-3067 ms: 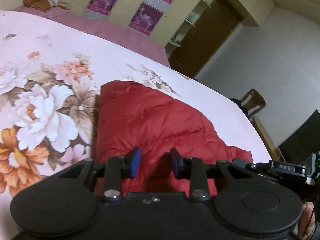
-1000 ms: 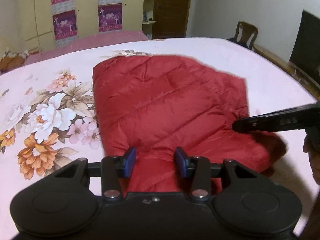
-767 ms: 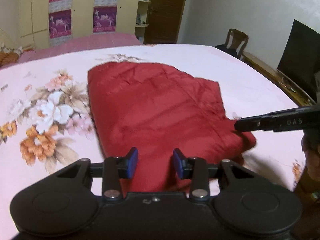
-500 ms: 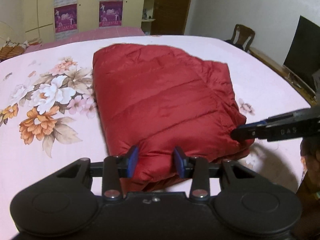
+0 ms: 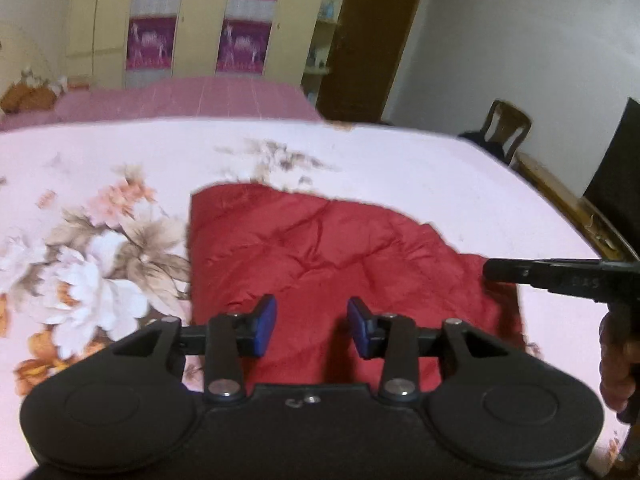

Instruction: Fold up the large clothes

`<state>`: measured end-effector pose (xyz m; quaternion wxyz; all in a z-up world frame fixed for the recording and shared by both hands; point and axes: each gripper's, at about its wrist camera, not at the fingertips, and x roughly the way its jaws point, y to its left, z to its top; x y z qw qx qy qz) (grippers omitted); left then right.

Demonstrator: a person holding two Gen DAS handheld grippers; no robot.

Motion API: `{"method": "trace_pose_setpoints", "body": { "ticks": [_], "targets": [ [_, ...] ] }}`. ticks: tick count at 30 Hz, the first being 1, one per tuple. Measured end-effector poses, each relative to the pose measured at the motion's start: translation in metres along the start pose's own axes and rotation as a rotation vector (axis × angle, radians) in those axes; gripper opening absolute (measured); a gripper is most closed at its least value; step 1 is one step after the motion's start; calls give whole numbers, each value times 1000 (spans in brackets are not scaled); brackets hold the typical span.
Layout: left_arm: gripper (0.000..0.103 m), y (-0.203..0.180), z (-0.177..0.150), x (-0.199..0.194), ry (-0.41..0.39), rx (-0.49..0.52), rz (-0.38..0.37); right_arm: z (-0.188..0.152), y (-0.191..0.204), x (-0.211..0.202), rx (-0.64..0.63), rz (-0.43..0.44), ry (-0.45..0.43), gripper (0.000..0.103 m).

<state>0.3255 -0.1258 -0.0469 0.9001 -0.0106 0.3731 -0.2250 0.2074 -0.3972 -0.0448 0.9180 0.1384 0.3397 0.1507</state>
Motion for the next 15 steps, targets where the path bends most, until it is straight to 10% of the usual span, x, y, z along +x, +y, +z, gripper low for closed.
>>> {"method": "trace_pose_setpoints", "body": {
  "ticks": [11, 15],
  "targets": [
    [38, -9, -7, 17, 39, 69, 89, -22, -32, 46, 63, -1, 76, 5],
    [87, -11, -14, -13, -40, 75, 141, -21, -49, 0, 151, 5, -18, 5]
  ]
}}
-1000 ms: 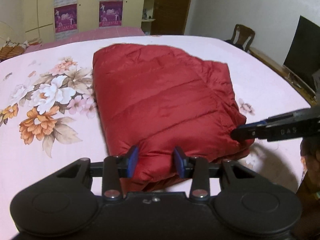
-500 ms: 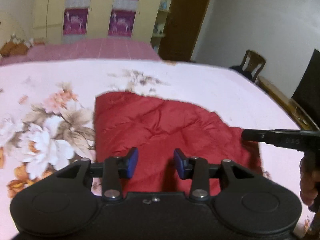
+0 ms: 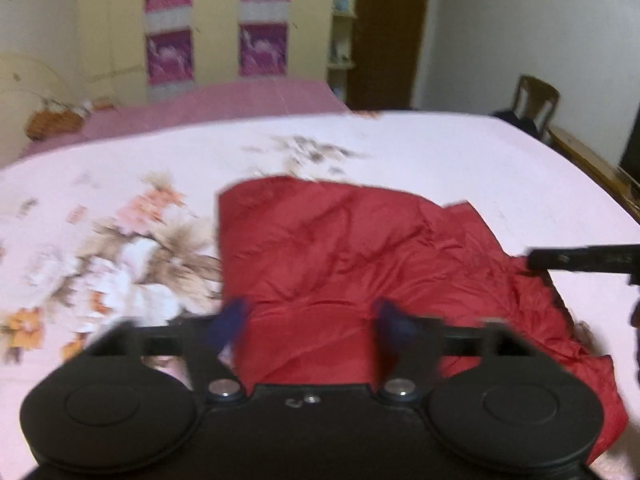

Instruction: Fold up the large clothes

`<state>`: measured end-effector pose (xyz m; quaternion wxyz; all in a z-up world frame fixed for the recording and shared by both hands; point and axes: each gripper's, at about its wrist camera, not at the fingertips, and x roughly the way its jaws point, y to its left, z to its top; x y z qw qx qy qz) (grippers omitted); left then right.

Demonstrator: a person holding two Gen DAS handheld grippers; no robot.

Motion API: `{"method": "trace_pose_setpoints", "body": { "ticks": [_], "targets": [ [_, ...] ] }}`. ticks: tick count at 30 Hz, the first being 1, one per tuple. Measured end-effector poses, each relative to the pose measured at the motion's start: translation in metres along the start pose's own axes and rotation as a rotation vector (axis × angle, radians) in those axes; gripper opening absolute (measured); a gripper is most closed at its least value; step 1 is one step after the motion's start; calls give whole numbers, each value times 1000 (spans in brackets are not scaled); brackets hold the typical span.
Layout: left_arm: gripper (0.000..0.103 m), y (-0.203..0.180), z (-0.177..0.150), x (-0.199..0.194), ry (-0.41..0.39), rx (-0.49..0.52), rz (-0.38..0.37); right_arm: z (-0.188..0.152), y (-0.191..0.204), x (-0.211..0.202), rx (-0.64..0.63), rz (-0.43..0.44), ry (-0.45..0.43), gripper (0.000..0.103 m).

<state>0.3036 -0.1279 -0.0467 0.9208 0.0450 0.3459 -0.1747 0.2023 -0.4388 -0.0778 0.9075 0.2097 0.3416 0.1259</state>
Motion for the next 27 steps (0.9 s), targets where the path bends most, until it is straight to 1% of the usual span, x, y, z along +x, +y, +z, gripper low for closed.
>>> {"method": "trace_pose_setpoints", "body": {
  "ticks": [1, 3, 6, 9, 10, 11, 12, 13, 15, 16, 18, 19, 20, 21, 23, 24, 27],
  "targets": [
    [79, 1, -4, -1, 4, -5, -11, -2, -4, -5, 13, 4, 5, 5],
    [72, 3, -10, 7, 61, -17, -33, -7, -7, -8, 25, 23, 25, 5],
    [72, 2, -14, 17, 78, -37, -34, -15, -10, 13, 34, -9, 95, 5],
    [73, 3, -10, 16, 92, -47, -27, -10, -13, 18, 62, -16, 107, 5],
    [74, 5, -8, 12, 91, -52, -30, -6, -14, 12, 77, -10, 91, 5],
    [79, 7, -7, 8, 87, -59, -34, -2, -17, 3, 101, 2, 67, 5],
    [90, 11, -7, 3, 85, -69, -47, 2, -22, -5, 125, 10, 51, 5],
    [94, 15, -8, -1, 82, -81, -61, 3, -27, -12, 152, 16, 41, 7],
    [95, 21, -12, -4, 89, -114, -80, 1, -41, -23, 224, 33, 34, 66],
    [94, 26, -14, -4, 96, -138, -97, -1, -43, -26, 244, 37, 14, 93],
    [94, 31, -16, -4, 108, -178, -115, -6, -49, -26, 282, 79, 39, 93],
    [94, 34, -18, -3, 111, -193, -122, -9, -52, -25, 312, 95, 52, 89],
    [93, 36, -18, -2, 114, -209, -126, -13, -58, -21, 361, 120, 72, 79],
    [93, 39, -19, 1, 123, -234, -141, -15, -63, -16, 415, 143, 96, 77],
    [91, 44, -20, 5, 132, -285, -164, -23, -75, -9, 514, 174, 127, 76],
    [90, 48, -21, 8, 135, -313, -175, -27, -78, -7, 539, 185, 136, 76],
    [85, 54, -23, 17, 144, -380, -218, -25, -80, -2, 545, 208, 146, 76]
  ]
}}
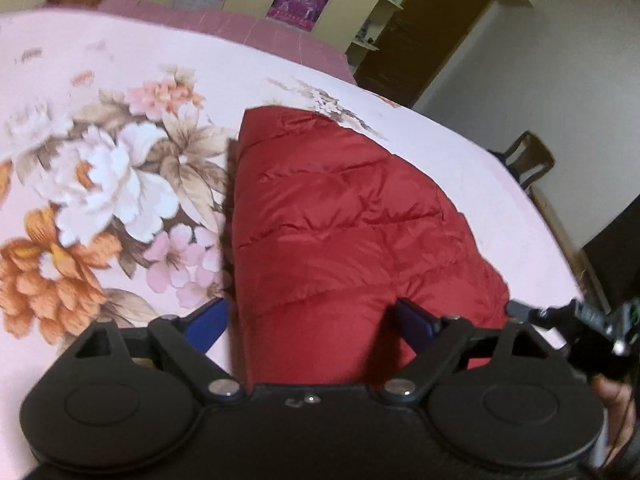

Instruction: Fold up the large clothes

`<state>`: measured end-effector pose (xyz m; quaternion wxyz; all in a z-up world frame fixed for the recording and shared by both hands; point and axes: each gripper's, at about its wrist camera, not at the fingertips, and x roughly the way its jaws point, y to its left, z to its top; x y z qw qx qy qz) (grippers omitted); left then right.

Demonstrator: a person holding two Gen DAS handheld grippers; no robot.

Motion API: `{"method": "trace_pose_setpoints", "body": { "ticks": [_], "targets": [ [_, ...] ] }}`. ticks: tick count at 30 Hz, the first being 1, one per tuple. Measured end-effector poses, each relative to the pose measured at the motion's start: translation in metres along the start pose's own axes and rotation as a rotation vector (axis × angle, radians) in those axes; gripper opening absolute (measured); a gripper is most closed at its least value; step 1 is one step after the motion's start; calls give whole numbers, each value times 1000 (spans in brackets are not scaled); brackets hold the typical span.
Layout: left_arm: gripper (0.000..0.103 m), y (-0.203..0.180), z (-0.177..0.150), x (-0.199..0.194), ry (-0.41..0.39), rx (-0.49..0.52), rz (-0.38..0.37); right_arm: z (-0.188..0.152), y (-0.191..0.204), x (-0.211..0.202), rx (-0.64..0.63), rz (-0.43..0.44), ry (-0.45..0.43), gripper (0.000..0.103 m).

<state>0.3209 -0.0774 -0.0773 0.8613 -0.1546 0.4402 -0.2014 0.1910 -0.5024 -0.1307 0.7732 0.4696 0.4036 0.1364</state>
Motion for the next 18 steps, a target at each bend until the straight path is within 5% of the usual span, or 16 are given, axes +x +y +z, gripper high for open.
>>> {"method": "trace_pose_setpoints", "body": {
  "ticks": [7, 10, 15, 16, 18],
  "targets": [
    [80, -3, 0, 10, 1, 6, -13, -1, 9, 16, -45, -3, 19, 76],
    [78, -8, -1, 11, 3, 32, 10, -5, 13, 31, -49, 1, 40, 61],
    [77, -16, -3, 13, 6, 71, 21, -8, 20, 44, -77, 2, 45, 58],
    [74, -18, -3, 12, 3, 81, 25, -9, 20, 46, -77, 11, 59, 46],
    [70, -24, -4, 10, -9, 107, 37, -11, 24, 46, -89, 10, 60, 40]
  ]
}}
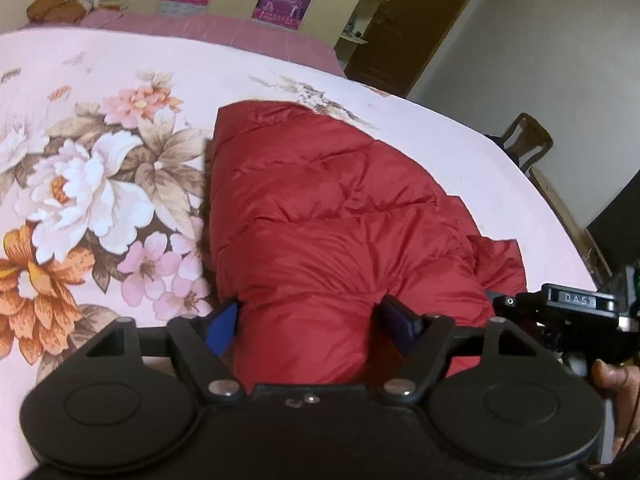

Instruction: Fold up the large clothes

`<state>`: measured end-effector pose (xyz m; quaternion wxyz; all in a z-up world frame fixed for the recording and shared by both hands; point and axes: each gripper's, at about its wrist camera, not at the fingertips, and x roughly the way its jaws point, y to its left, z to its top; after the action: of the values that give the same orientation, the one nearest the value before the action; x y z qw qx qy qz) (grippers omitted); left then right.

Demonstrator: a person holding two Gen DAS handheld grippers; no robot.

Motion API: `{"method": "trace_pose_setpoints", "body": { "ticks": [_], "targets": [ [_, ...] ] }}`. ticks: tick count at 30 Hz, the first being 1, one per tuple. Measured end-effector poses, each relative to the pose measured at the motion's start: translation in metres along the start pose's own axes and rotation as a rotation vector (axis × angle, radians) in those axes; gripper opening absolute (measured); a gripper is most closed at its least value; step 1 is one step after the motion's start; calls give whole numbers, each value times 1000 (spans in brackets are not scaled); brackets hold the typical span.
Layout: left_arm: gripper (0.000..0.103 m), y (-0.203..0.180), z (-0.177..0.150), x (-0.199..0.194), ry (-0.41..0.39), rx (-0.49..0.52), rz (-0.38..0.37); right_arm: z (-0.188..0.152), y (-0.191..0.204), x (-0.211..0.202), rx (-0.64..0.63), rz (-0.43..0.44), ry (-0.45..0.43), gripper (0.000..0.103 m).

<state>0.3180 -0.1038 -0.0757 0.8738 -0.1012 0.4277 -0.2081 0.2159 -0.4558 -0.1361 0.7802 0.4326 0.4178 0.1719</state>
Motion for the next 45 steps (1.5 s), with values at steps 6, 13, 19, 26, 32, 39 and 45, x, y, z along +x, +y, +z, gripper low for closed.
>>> {"method": "trace_pose_setpoints", "body": {
  "ticks": [6, 13, 19, 26, 32, 39, 45],
  "targets": [
    [63, 1, 0, -8, -24, 47, -23, -5, 20, -6, -58, -28, -29, 32],
    [58, 9, 3, -25, -46, 77, -71, -21, 50, -13, -101, -55, -80, 30],
    [57, 24, 9, -46, -78, 78, -101, -32, 83, -8, -133, -63, -98, 30],
    [57, 77, 14, -79, -123, 36, -68, -48, 147, 36, -199, -21, -71, 30],
    [57, 152, 18, -118, -137, -6, -6, -73, 205, 106, -251, 7, -6, 30],
    [57, 230, 26, -149, -125, -23, 50, -105, 250, 185, -253, 43, 57, 30],
    [59, 283, 33, -140, -64, -73, 66, -128, 263, 246, -213, 37, 105, 30]
  ]
}}
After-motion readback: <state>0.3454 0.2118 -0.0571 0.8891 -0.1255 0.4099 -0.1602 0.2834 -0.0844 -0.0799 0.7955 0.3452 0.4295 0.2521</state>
